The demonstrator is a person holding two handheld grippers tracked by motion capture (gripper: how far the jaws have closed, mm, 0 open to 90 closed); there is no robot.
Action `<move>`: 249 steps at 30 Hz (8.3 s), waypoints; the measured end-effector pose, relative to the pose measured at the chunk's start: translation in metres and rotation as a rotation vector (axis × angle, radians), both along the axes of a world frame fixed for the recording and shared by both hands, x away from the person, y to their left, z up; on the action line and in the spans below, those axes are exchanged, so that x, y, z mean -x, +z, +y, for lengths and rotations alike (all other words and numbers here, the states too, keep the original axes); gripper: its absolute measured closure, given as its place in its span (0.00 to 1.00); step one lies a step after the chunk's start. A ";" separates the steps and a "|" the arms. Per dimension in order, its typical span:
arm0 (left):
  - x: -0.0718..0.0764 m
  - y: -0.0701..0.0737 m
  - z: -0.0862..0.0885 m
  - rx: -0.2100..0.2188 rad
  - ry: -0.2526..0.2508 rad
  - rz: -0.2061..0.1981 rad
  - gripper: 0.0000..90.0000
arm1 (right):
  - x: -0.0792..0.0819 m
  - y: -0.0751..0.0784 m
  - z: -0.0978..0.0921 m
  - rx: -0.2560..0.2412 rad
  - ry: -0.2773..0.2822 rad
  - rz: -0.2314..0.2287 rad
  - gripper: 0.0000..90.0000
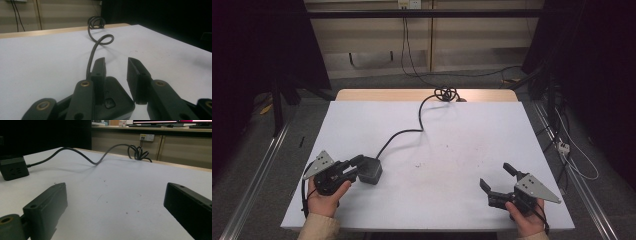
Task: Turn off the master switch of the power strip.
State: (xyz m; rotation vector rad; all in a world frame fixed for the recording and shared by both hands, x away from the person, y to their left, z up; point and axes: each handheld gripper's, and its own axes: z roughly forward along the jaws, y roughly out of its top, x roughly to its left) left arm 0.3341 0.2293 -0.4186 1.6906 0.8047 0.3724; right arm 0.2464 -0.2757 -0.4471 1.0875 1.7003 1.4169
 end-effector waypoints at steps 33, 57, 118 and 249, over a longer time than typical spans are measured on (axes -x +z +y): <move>-0.003 0.000 0.002 -0.056 0.007 0.048 0.95 | 0.000 0.000 0.000 0.001 0.002 0.000 0.05; -0.003 -0.001 0.001 -0.096 0.006 0.099 1.00 | 0.000 0.000 0.000 0.001 0.002 0.000 0.05; -0.005 -0.006 -0.006 -0.163 0.007 0.120 1.00 | 0.000 0.000 -0.001 0.002 0.006 0.006 0.06; 0.001 0.001 -0.011 -0.169 0.016 0.161 1.00 | 0.000 0.001 -0.002 -0.001 0.006 0.002 0.06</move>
